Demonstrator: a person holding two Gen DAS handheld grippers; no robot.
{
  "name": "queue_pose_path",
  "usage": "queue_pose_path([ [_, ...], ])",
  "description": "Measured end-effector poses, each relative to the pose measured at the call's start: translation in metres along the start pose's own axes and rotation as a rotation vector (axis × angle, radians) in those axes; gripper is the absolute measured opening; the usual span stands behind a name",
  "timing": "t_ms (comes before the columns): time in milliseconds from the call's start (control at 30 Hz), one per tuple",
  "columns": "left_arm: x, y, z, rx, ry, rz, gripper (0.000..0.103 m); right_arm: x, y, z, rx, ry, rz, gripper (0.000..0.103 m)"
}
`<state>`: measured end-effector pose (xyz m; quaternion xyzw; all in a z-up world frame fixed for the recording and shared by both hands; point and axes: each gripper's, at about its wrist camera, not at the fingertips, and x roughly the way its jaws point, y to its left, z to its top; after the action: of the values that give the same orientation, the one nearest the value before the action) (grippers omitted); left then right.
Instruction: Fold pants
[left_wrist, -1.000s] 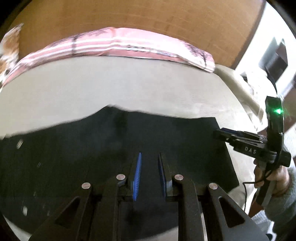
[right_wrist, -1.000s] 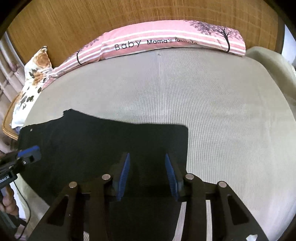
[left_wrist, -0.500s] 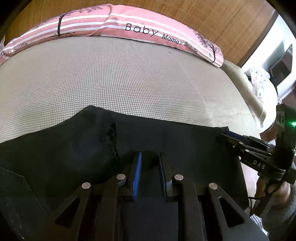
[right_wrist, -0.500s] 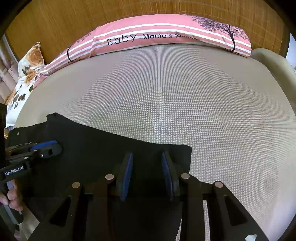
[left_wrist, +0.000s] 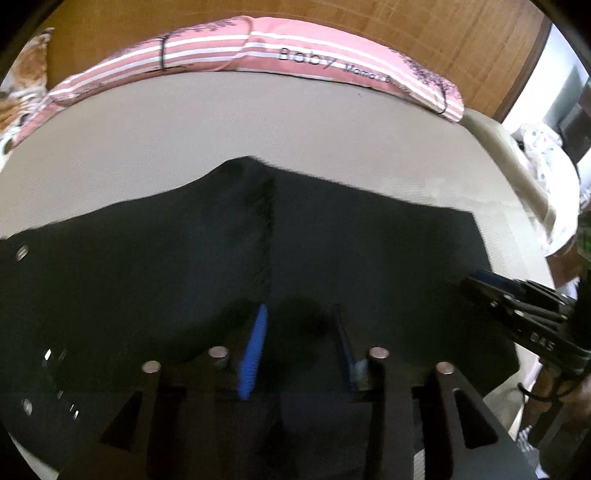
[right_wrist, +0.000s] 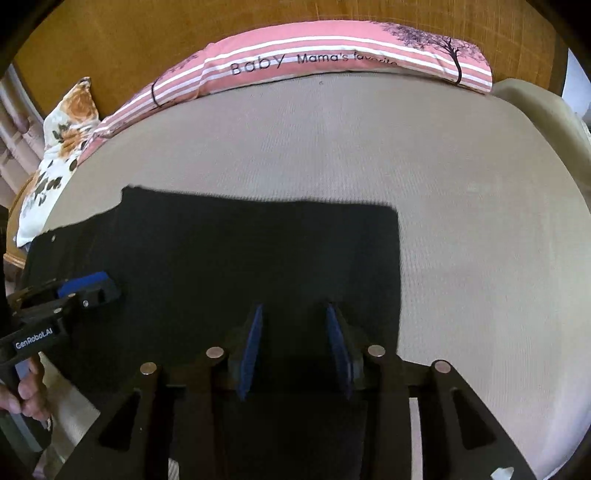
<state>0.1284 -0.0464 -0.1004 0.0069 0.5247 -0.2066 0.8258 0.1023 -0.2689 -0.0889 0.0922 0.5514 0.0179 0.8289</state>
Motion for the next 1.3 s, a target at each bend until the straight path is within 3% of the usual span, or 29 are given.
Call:
queue_pose_path([
  [267, -0.03, 0.016, -0.033, -0.039, -0.028, 0.066, 0.061, -0.005, 0.035, -0.021, -0.035, 0.025, 0.039, 0.042],
  [600, -0.072, 0.071, -0.06, -0.206, -0.096, 0.073, 0.064, -0.001, 0.076, -0.027, -0.095, 0.058, 0.099, 0.044],
  [900, -0.102, 0.149, -0.09, -0.462, -0.132, 0.064, 0.064, 0.004, 0.109, -0.031, -0.162, 0.088, 0.143, 0.044],
  [1100, -0.129, 0.188, -0.117, -0.594, -0.201, 0.052, 0.064, 0.009, 0.137, -0.034, -0.217, 0.109, 0.181, 0.044],
  [1300, -0.126, 0.215, -0.142, -0.744, -0.185, -0.026, 0.064, 0.011, 0.16, -0.036, -0.246, 0.148, 0.26, 0.054],
])
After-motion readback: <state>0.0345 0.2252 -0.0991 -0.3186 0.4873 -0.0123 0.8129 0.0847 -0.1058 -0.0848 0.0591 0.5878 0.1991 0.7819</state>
